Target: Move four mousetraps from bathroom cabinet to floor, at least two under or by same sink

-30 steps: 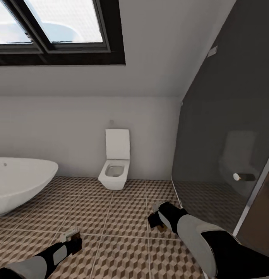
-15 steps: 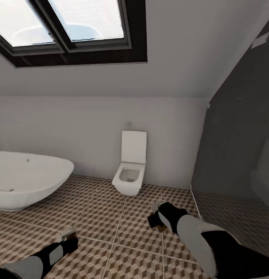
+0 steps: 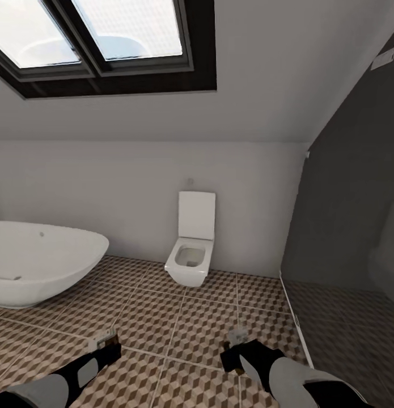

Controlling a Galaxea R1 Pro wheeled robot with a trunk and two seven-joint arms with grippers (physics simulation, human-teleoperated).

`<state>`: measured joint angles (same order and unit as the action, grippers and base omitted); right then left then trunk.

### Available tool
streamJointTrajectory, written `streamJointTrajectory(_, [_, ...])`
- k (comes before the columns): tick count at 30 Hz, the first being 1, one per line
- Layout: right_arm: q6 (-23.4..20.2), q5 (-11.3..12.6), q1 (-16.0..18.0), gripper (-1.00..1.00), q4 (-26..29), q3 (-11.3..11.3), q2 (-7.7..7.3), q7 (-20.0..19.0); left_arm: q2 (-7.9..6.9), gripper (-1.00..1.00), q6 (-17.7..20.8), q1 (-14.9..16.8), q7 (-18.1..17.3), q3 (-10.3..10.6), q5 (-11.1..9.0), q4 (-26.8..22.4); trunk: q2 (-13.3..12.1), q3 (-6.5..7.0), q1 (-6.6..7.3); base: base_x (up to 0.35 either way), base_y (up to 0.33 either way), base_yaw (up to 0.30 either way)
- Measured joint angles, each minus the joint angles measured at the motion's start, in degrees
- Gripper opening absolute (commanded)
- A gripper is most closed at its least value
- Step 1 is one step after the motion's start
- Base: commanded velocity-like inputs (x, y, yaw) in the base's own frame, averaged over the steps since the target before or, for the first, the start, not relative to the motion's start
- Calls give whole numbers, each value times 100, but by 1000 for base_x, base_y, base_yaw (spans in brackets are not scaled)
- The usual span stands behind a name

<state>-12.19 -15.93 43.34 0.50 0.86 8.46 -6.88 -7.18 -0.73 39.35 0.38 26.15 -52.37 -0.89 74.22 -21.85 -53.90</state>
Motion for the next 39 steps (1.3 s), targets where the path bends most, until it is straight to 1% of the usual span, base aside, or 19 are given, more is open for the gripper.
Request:
streamJointTrajectory(5, [32,-15,-58,-100,-161,3,-9,10,4,-100,-194,0,-36,-1,26,19,0,0,0,0,0,0])
streamJointTrajectory(11, [26,-14,-60,-100,-175,3,-9,143,-8,-100,-186,0,-42,-1,17,14,0,0,0,0,0,0])
streamJointTrajectory(19, [-26,-46,-61,-100,-177,3,6,178,-11,-100,-166,0,-31,0,12,18,0,0,1,35,0,0])
streamJointTrajectory(25, [-24,-64,-61,-100,-184,3,15,167,-24,-100,-119,0,-46,0,20,13,0,0,3,262,28,0])
streamJointTrajectory(39, [-15,-67,-61,-100,-185,3,-1,159,-41,-100,-110,0,-51,0,-4,18,0,0,3,317,94,0])
